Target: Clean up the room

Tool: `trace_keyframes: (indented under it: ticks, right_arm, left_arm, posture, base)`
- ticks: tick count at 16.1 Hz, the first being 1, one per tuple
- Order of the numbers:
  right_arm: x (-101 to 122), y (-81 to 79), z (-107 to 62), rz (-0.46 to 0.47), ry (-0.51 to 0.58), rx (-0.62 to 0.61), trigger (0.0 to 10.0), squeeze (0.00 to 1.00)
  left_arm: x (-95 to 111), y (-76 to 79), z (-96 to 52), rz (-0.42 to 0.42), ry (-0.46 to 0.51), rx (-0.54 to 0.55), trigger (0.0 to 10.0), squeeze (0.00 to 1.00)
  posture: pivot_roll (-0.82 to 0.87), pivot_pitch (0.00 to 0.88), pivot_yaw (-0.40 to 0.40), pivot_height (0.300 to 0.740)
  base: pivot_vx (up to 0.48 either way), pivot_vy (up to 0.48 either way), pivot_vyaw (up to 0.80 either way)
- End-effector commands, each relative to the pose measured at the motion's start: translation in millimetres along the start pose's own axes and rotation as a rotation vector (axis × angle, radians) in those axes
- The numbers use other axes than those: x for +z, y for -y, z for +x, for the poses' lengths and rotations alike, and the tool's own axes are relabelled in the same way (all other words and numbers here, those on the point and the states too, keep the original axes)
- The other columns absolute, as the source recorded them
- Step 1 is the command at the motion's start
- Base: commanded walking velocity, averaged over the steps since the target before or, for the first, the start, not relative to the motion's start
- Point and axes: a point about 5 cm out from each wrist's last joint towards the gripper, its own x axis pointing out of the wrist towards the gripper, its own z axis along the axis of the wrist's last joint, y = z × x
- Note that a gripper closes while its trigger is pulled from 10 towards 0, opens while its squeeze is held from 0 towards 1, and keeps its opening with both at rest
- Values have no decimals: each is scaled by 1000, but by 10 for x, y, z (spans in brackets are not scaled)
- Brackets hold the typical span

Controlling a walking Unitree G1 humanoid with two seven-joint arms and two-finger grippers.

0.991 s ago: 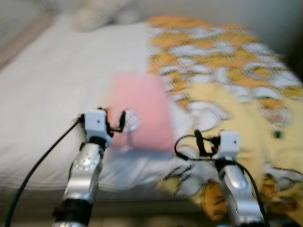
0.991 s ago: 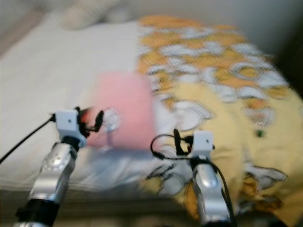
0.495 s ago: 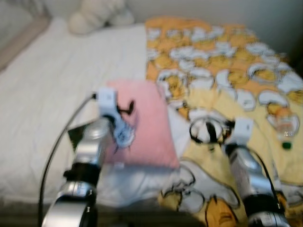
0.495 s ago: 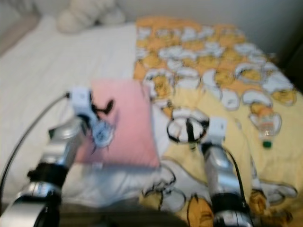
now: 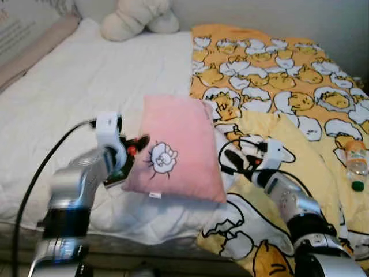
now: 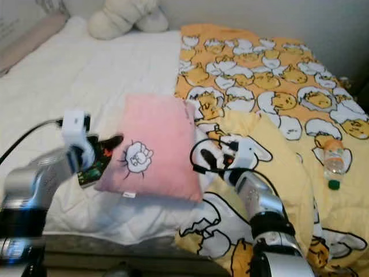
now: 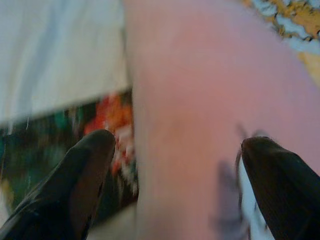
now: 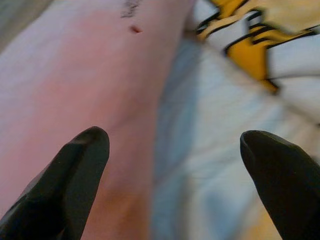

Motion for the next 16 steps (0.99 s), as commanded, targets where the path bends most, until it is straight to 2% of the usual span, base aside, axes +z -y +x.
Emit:
trace_keyframes:
  ticks: [1,3,4,5,7,8,10,13,16]
  right_arm:
    - [20,-20,21,28,4,22,10000,0]
    - [-66,-49,63,58,-9,21,10000,0]
    - [-72,-59,78,84,-8,18,10000,0]
    - [-73,-147,154,85,2,13,10000,0]
    - [-128,-240,198,67,-1,31,10000,0]
    - [-186,-232,191,103,2,23,10000,0]
    - [-271,-199,170,123,-14,5,10000,0]
    - [-414,-142,125,120,-52,-22,10000,0]
    - [-456,-79,96,145,-61,-56,10000,0]
  left_arm:
    - [-24,71,-51,-33,-16,-18,10000,0]
    - [-203,213,-76,-85,-38,-42,10000,0]
    - [-220,242,-58,-80,-32,-40,10000,0]
    - [-237,398,27,-86,-5,-61,10000,0]
    - [-188,530,47,-119,33,-85,10000,0]
    - [-168,583,61,-84,51,-92,10000,0]
    - [-191,580,84,-31,35,-84,10000,0]
    - [-451,526,181,0,-63,-50,10000,0]
    - [-628,524,312,30,-106,-49,10000,0]
  posture:
    - [182,11,-79,740]
    - [207,45,-101,740]
    - [211,49,-106,740]
    - [223,61,-114,740]
    - [208,72,-104,740]
    - [202,78,-98,740]
    - [195,81,-89,740]
    - [181,88,-74,740]
    - [167,91,-69,740]
  base:
    - [0,0,0]
    - [0,0,0]
    - [0,0,0]
    - [0,0,0]
    - [0,0,0]
    - [0,0,0]
    - [0,0,0]
    - [0,0,0]
    - [0,0,0]
